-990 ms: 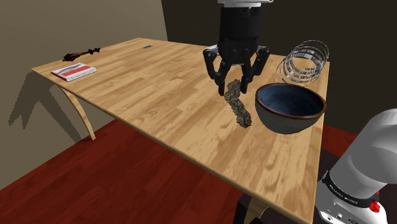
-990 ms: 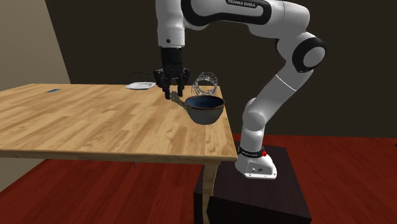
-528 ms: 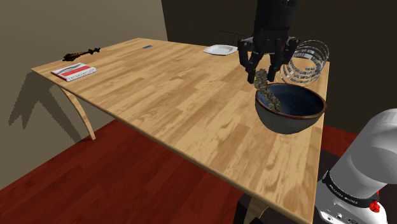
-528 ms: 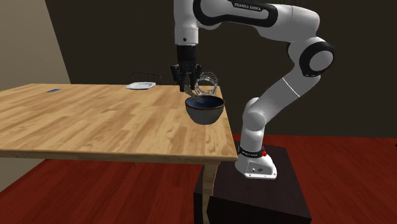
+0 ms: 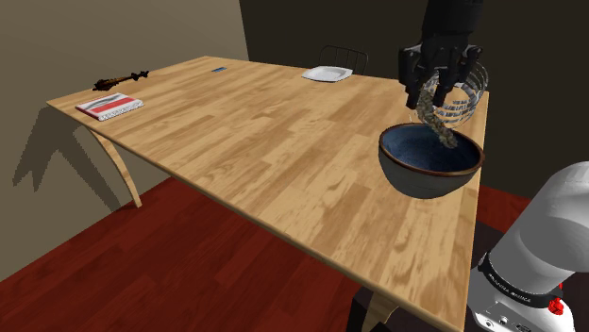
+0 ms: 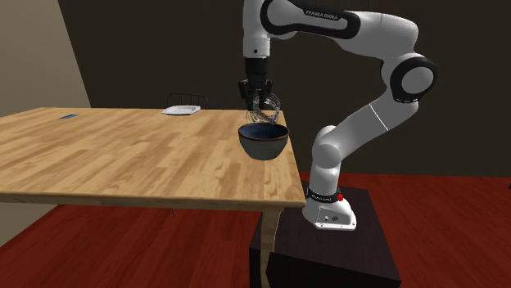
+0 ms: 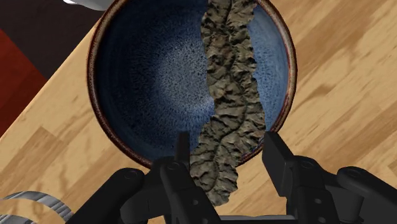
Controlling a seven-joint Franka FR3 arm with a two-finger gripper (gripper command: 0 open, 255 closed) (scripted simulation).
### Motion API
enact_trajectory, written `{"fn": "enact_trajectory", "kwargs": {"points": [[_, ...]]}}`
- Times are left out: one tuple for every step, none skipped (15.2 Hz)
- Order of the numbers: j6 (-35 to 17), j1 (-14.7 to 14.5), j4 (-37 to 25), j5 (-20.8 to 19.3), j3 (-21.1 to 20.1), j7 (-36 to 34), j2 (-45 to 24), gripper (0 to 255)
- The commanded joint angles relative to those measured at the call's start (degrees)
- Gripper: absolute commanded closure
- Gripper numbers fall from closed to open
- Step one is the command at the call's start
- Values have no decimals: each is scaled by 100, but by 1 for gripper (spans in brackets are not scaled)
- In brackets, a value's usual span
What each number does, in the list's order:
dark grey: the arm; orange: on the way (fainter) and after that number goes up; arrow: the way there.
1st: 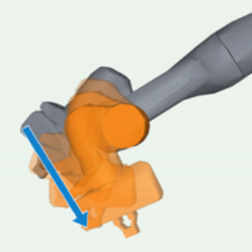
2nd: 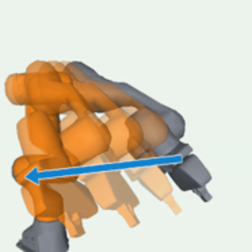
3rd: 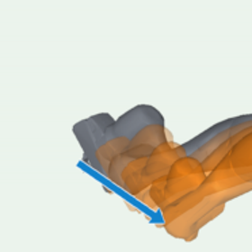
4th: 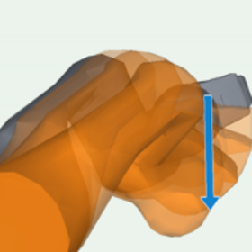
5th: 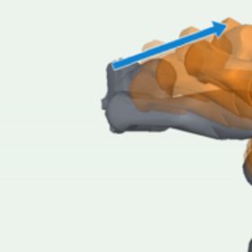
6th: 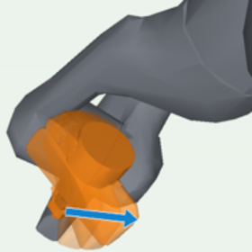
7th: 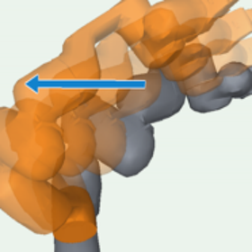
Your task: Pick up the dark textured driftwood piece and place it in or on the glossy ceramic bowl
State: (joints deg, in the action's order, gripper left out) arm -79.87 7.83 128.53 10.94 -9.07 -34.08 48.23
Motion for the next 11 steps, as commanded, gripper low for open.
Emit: {"fn": "enact_trajectory", "kwargs": {"points": [[-64,6,181,-44,68,88,102,255],[-129,3,279,-38,61,96,135,255],[-194,0,377,-31,54,103,168,255],[-258,-3,472,-24,47,110,198,255],[-323,-6,567,-17,40,117,229,255],[-388,-9,661,-10,32,124,258,255],[-453,-12,755,-2,25,131,287,255],[-518,-16,848,6,17,138,314,255],[-583,-19,940,14,9,144,341,255],[-649,-23,1031,22,0,151,367,255],[-714,-27,1122,30,-8,158,391,255]]}}
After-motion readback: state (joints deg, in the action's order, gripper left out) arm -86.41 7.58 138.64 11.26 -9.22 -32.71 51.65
